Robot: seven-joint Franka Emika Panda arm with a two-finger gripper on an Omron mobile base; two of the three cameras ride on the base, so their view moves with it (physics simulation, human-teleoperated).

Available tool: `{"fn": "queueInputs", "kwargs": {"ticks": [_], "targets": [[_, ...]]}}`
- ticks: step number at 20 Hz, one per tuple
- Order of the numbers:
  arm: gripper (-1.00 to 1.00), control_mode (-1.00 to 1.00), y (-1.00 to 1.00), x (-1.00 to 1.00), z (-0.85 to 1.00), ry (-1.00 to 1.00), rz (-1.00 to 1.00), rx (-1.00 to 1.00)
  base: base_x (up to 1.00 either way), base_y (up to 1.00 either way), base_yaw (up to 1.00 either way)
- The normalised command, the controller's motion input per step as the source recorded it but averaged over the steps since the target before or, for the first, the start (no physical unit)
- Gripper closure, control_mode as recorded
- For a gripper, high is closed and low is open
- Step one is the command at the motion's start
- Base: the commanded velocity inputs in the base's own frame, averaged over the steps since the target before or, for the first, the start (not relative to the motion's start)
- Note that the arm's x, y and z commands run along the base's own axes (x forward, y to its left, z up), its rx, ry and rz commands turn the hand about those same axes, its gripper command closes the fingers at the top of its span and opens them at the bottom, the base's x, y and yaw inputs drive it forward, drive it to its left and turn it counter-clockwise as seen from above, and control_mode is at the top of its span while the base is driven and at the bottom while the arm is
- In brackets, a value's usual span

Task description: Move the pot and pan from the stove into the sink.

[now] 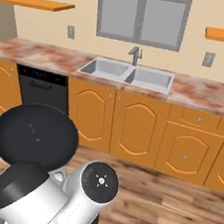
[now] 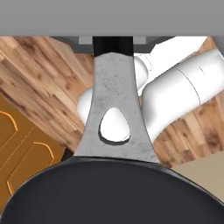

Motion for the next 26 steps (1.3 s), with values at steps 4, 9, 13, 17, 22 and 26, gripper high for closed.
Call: {"fn": "queueInputs", "kwargs": {"ticks": [4,9,13,17,22,26], "targets": [[1.00,1.00,0.00,0.00,0.00,0.00,0.00,0.00,0.72,0.26,-0.06],[1.00,1.00,0.00,0.00,0.00,0.00,0.00,0.00,0.74,0.28,-0.07],[1.00,1.00,0.00,0.00,0.00,0.00,0.00,0.00,0.75,0.29,-0.07],[1.00,1.00,0.00,0.00,0.00,0.00,0.00,0.00,0.75,0.28,-0.07],[1.00,1.00,0.00,0.00,0.00,0.00,0.00,0.00,0.74,0.28,-0.07],[1.00,1.00,0.00,0.00,0.00,0.00,0.00,0.00,0.74,0.28,-0.07]]}}
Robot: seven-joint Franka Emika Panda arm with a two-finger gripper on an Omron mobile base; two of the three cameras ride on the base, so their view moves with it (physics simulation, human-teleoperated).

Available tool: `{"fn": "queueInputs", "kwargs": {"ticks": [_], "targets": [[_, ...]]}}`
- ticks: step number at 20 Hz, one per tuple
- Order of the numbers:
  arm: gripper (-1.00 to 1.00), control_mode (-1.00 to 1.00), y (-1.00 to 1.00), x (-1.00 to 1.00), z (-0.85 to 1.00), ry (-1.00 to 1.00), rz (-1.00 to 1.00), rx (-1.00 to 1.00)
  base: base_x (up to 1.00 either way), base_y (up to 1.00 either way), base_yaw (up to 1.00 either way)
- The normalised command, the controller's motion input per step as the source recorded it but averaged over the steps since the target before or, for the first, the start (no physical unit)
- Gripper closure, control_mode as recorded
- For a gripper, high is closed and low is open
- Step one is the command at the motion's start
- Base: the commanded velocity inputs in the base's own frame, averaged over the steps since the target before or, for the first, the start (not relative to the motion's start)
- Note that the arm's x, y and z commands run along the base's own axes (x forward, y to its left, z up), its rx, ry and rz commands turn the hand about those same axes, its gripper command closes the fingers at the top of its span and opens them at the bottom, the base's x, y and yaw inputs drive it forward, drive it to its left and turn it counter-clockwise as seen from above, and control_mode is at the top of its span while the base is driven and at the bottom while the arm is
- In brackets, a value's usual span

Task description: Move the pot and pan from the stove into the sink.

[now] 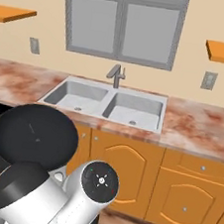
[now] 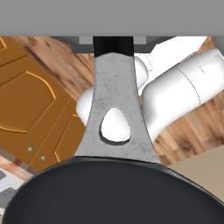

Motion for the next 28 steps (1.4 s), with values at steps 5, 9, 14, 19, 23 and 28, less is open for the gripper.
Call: {"fn": "queueInputs", "kwargs": {"ticks": [5,9,14,19,23,28], "targets": [[1.00,1.00,0.00,0.00,0.00,0.00,0.00,0.00,0.74,0.28,-0.07],[1.00,1.00,0.00,0.00,0.00,0.00,0.00,0.00,0.74,0.28,-0.07],[1.00,1.00,0.00,0.00,0.00,0.00,0.00,0.00,0.37,0.17,-0.05],[1.00,1.00,0.00,0.00,0.00,0.00,0.00,0.00,0.00,0.00,0.00],[1.00,1.00,0.00,0.00,0.00,0.00,0.00,0.00,0.00,-0.23,-0.01],[1.00,1.00,0.00,0.00,0.00,0.00,0.00,0.00,0.00,-0.56,-0.01]]}}
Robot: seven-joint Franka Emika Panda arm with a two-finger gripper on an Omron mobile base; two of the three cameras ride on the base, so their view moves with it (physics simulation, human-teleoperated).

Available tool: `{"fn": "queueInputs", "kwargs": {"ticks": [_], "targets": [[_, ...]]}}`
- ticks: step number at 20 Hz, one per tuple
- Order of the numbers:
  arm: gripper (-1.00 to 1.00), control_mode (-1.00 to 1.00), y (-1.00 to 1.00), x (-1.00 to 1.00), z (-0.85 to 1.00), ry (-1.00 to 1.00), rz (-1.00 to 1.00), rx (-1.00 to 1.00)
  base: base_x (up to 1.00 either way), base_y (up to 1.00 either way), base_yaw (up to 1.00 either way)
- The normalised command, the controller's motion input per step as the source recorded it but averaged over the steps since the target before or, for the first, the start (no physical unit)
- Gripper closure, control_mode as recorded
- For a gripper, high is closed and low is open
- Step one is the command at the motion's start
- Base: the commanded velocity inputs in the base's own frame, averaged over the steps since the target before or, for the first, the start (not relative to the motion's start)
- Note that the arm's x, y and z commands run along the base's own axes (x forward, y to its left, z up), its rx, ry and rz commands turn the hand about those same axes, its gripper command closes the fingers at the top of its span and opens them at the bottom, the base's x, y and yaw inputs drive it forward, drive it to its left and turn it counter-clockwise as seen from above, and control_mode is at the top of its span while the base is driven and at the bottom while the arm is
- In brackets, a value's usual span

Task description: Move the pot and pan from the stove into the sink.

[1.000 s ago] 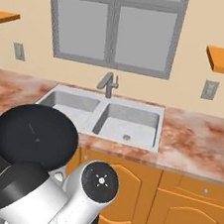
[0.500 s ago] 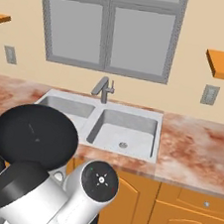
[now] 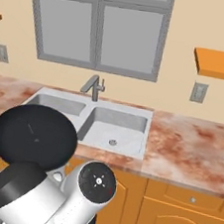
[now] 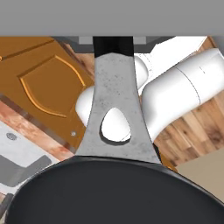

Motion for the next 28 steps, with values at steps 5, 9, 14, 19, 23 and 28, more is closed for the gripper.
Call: {"fn": "queueInputs", "kwargs": {"ticks": [5,9,14,19,23,28], "targets": [[1.00,1.00,0.00,0.00,0.00,0.00,0.00,0.00,0.02,-0.66,0.00],[1.00,1.00,0.00,0.00,0.00,0.00,0.00,0.00,0.01,-0.44,0.00],[1.00,1.00,0.00,0.00,0.00,0.00,0.00,0.00,0.00,0.00,0.00],[1.00,1.00,0.00,0.00,0.00,0.00,0.00,0.00,0.00,0.00,0.00],[1.00,-1.00,0.00,0.04,0.00,0.00,0.00,0.00,0.00,0.00,0.00],[1.00,-1.00,0.02,0.61,0.00,0.02,-0.02,0.00,0.00,0.00,0.00]]}}
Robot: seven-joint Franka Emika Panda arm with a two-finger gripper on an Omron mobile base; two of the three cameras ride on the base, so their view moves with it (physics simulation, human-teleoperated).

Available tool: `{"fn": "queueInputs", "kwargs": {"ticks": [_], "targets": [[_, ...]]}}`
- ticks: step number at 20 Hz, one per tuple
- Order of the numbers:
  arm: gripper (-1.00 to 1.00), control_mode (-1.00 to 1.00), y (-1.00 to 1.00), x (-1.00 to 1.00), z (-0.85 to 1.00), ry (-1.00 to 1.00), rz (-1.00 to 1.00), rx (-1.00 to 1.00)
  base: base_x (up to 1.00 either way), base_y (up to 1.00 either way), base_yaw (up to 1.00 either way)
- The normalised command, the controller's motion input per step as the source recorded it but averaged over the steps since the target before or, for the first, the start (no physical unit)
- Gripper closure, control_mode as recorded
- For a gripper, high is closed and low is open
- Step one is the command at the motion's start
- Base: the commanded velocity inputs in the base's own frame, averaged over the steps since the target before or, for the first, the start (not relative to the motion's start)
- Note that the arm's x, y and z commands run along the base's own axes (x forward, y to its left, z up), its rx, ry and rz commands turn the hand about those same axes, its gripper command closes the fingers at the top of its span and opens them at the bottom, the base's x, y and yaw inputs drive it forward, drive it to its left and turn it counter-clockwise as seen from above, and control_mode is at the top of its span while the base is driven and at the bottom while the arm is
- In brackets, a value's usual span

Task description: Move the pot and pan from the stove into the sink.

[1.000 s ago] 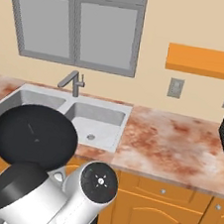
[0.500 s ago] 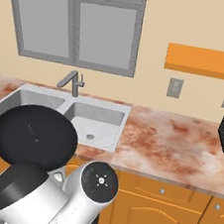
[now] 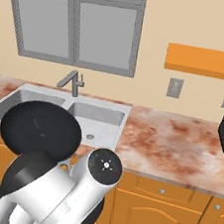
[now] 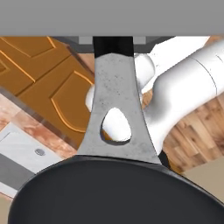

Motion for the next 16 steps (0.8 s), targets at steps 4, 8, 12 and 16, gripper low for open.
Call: {"fn": "queueInputs", "kwargs": {"ticks": [4,8,12,16], "targets": [[1.00,-1.00,0.09,0.77,0.00,0.06,-0.06,0.00,0.00,0.00,0.00],[1.00,-1.00,0.15,0.76,0.00,0.08,-0.09,0.00,0.00,0.00,0.00],[1.00,-1.00,0.19,0.83,0.00,0.12,-0.11,0.00,0.00,0.00,0.00],[1.00,-1.00,0.17,0.82,0.00,0.13,-0.11,0.00,0.00,0.00,0.00]]}}
